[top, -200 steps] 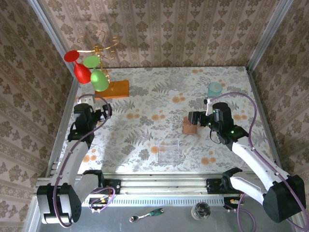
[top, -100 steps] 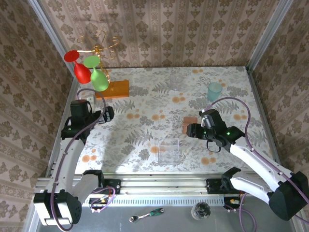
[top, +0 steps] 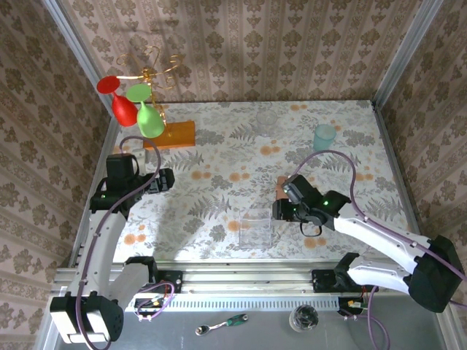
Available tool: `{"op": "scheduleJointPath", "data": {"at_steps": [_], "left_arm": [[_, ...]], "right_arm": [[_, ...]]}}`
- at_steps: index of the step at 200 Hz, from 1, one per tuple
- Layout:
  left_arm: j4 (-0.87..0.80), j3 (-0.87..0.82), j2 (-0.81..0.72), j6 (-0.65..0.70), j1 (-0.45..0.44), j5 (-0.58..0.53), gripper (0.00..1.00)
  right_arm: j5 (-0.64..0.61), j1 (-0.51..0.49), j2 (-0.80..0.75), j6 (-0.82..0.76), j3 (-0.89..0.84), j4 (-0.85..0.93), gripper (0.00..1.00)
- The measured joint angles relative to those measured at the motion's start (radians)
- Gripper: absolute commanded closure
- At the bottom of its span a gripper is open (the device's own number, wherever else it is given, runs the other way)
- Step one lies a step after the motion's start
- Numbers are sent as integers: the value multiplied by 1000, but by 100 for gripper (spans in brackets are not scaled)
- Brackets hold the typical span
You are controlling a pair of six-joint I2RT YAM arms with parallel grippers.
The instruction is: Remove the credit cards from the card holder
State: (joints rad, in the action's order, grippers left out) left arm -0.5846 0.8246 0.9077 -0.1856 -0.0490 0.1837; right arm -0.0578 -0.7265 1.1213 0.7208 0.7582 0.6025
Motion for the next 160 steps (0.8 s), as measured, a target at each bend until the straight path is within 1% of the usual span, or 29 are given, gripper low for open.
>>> {"op": "scheduleJointPath", "data": {"at_steps": [9,32,59,81,113,160], "left_arm": [[0,0,-2,-1,0,0,0],[-15,0,-2,-1,0,0,0],[-15,0,-2,-1,1,-1,0],[-14,0,0,-1,21,1,0],[-14,0,1,2,43,0,0],[-18,-18,-13,14,43,-5,0]], "right_arm": [[-8,-14,16,10,8,0,53],[-28,-56,55,31,34,0,63],[-41,-71,103,50,80,2,64],[-45,-77,141,67,107,2,66],[-51,-92,187,92,112,4,67],[-64,-106,242,125,112,3,71]]}}
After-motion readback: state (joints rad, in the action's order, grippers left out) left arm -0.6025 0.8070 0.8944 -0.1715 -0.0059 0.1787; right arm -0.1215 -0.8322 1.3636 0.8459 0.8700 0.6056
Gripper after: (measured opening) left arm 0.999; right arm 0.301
